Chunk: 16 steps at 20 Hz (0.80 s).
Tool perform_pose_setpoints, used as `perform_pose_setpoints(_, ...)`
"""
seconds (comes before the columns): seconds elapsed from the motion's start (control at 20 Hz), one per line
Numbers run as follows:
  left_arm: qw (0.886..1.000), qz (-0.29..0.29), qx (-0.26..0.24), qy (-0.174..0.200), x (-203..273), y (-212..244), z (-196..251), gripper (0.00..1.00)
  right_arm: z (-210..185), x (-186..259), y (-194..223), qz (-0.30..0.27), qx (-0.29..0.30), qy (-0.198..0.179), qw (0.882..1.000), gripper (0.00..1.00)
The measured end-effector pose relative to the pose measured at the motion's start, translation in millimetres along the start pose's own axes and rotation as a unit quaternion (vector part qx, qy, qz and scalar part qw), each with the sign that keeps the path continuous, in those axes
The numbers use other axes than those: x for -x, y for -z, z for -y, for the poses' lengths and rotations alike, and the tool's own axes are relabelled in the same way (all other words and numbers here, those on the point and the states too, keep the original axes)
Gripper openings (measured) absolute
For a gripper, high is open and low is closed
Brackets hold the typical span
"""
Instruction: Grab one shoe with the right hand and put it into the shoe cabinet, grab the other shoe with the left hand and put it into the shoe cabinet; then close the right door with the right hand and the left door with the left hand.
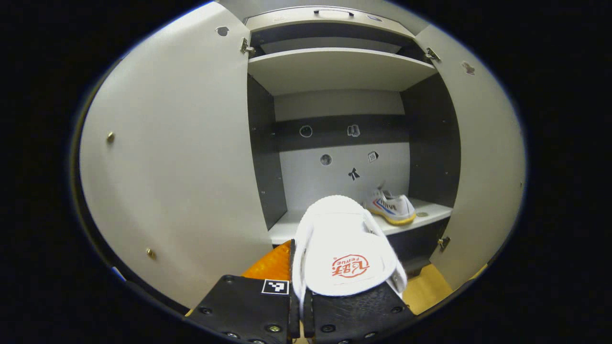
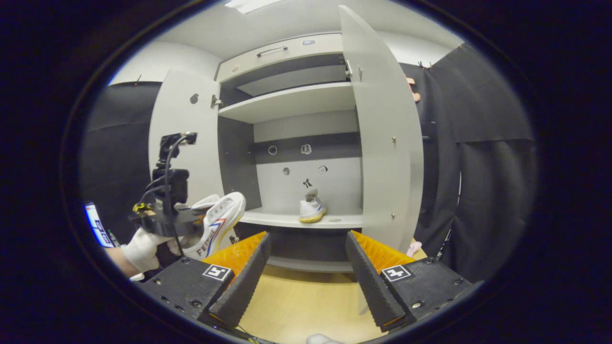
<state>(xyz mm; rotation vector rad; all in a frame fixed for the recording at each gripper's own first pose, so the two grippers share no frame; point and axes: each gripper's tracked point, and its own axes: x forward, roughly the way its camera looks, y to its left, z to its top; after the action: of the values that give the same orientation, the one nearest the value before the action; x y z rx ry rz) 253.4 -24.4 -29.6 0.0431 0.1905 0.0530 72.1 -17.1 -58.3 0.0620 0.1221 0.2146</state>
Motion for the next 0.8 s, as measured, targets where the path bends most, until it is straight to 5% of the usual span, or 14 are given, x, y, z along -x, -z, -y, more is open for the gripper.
perform_pose_setpoints(0.35, 1.0, 0.014, -0.002, -0.017, -131, -54, 25, 0.12, -9, -13, -8, -0.002, 0.015, -0.027, 1.0, 0.99)
perform_pose_setpoints(0.55, 0.999, -0.033, 0.022, -0.01, -202, -35, 45, 0.12, -12, -21, -17, -0.002, 0.018, -0.03, 0.999, 0.99)
perform_pose_setpoints(0.8, 0.992, -0.122, -0.034, -0.015, -250, 20, 54, 0.12, -6, -20, -13, -0.019, 0.029, -0.019, 0.999, 0.99)
